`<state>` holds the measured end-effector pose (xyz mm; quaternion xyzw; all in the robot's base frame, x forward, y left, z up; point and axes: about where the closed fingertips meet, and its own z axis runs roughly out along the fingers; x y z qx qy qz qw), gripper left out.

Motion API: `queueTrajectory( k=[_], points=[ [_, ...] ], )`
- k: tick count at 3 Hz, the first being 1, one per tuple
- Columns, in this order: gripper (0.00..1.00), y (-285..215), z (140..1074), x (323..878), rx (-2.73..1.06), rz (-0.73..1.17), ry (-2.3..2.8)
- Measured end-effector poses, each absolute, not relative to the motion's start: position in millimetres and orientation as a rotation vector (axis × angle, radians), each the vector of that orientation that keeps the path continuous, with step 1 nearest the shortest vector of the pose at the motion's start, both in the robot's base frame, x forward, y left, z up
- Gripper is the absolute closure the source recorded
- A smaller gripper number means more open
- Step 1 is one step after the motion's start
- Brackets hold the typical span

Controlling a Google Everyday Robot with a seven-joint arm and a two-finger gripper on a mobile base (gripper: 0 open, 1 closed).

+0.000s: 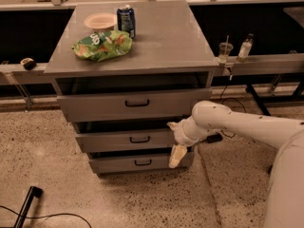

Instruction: Open middle drawer

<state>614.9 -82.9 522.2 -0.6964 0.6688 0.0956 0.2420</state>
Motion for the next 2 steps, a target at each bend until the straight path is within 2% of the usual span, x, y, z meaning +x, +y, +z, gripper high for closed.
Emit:
queueTrajectory(
  k=[2],
  points=[
    [0.0,-106,486,638,-1.874,0.25,1.826]
  ],
)
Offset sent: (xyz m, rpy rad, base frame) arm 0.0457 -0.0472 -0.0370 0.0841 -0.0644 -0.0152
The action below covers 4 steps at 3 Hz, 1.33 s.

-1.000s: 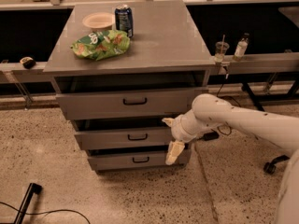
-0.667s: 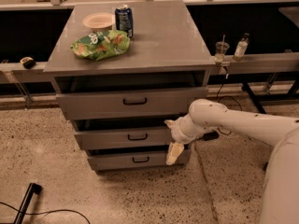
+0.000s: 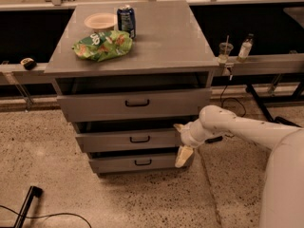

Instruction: Open middle drawer

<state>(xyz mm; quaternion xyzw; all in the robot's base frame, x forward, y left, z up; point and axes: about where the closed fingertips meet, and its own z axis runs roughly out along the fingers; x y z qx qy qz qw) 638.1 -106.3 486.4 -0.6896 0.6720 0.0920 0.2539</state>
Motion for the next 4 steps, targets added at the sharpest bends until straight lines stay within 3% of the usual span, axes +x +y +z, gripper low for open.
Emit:
queueTrajectory(
  k=[4],
  points=[
    [0.0,-104,452,689,-1.841,0.242,1.823]
  ],
)
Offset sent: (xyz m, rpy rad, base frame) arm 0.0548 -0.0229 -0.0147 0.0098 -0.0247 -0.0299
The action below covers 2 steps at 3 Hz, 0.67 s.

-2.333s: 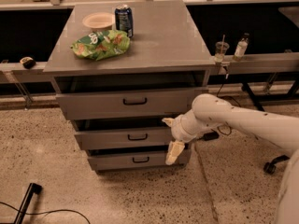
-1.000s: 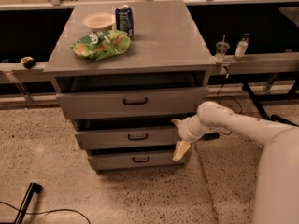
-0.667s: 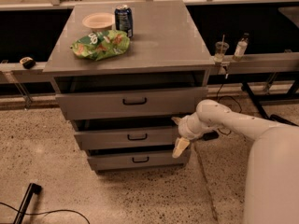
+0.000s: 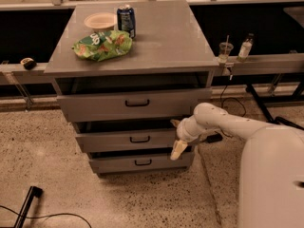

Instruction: Open middle drawer

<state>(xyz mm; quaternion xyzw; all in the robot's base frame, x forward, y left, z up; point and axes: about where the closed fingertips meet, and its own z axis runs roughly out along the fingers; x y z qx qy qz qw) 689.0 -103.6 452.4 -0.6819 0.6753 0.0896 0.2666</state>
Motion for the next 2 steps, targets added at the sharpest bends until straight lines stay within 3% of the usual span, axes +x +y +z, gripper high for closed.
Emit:
queueTrajectory(
  k=[1,2],
  points=[
    [0.04,-94.6,443.8,691.1,-1.86,0.251,1.819],
    [0.23,-93.0,439.9,690.6,-1.864,0.258,1.824]
  ],
)
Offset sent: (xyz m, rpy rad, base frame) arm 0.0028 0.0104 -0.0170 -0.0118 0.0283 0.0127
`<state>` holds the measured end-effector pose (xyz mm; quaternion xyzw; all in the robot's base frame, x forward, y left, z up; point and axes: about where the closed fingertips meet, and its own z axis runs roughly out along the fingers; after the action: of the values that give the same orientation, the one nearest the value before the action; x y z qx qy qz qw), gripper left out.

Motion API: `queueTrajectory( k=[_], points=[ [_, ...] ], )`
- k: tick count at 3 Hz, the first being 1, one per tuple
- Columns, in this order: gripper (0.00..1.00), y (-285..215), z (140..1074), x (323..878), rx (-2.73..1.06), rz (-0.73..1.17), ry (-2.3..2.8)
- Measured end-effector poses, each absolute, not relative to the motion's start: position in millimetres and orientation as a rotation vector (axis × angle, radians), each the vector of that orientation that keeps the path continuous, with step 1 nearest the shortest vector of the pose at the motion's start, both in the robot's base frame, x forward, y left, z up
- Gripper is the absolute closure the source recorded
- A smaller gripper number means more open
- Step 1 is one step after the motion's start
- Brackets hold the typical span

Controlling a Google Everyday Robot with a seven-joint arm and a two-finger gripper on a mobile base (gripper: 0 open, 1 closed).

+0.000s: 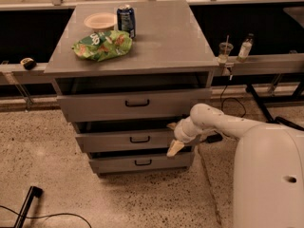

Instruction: Open middle drawer

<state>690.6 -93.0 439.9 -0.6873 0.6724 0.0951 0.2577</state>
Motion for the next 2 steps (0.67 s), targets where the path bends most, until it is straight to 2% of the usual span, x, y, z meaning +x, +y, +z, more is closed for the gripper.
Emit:
queueTrajectory(
  k=[1,2],
  points=[
    [0.42,-93.9,437.9,687.4,-1.858,0.262,1.833],
    [0.44,-93.8,440.1,686.9,-1.859,0.262,1.832]
  ],
)
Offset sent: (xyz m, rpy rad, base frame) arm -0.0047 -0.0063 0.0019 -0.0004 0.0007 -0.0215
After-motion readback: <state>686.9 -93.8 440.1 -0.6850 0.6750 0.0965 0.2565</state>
